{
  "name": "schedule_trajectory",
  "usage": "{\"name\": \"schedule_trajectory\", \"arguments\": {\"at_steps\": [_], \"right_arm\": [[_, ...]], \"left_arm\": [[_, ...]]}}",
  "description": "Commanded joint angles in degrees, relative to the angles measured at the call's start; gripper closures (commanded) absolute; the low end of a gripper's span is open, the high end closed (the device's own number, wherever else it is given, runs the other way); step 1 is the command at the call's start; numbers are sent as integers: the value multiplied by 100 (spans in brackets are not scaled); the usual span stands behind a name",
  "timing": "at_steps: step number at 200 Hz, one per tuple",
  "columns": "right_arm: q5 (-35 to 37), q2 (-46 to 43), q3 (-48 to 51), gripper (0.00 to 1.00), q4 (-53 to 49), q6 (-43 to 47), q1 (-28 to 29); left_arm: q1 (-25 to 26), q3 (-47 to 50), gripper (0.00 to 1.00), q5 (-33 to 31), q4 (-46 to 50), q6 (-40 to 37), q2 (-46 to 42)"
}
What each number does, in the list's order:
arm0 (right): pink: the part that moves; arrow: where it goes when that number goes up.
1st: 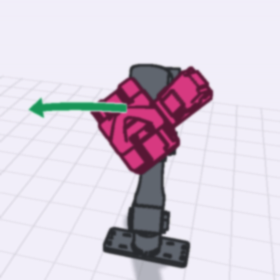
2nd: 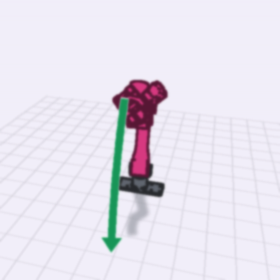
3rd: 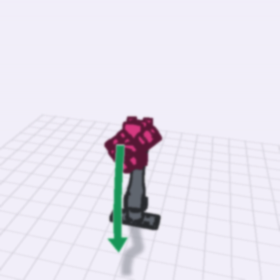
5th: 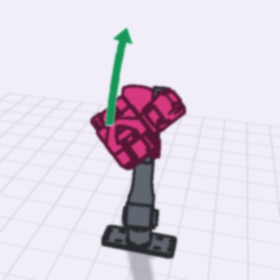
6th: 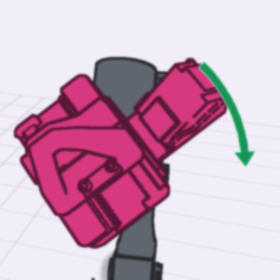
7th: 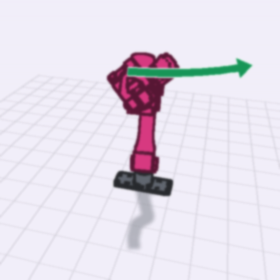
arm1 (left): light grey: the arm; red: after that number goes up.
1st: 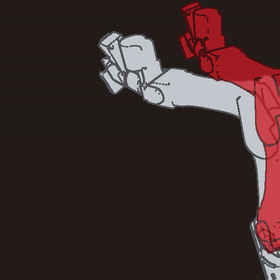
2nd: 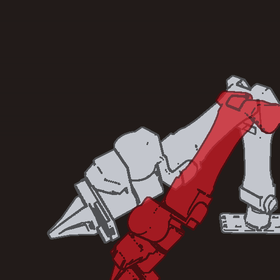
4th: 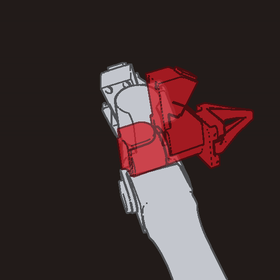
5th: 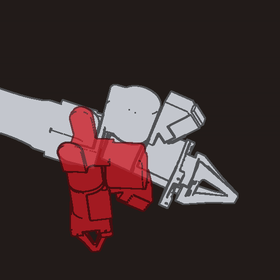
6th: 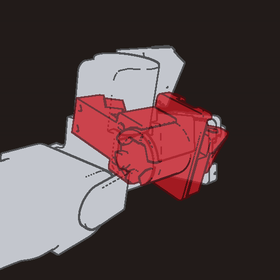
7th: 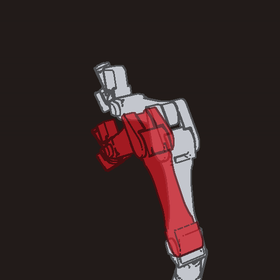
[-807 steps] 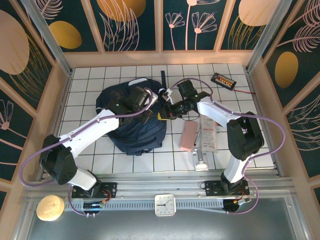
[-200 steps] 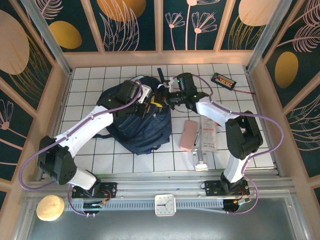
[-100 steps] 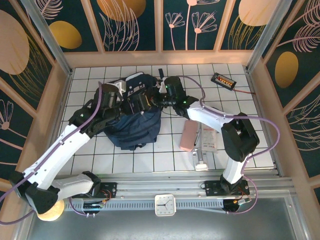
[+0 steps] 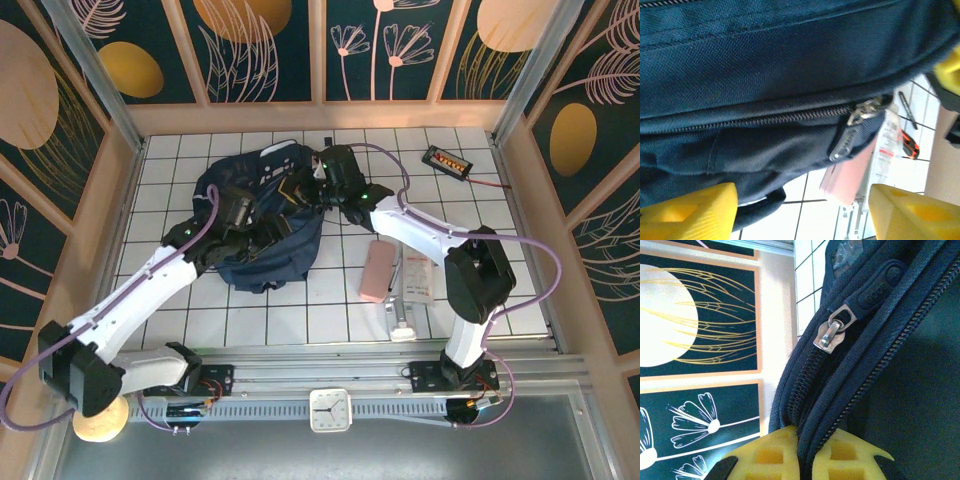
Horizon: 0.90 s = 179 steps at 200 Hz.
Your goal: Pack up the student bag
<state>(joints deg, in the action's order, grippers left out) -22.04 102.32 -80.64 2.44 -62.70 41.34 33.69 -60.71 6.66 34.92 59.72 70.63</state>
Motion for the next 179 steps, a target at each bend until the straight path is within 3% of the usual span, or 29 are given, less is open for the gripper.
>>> {"name": "schedule_trajectory", "arguments": {"at_steps": [1,32,78,179], "right_arm": [[218,-103,-365,100,629,161,87],[218,-83,-329,100,660,110,154],[176,-40,-307,100,732,54,173],[104,-35,-390,100,689,51,172]], "left_arm": [[-7,-382,37,-166,206,-150,239],[-7,-784,44,-279,475,-441,532],[-3,-1350,45,-451,833,-655,757],[-3,-1089,57,-286,497,-656,1075]]}}
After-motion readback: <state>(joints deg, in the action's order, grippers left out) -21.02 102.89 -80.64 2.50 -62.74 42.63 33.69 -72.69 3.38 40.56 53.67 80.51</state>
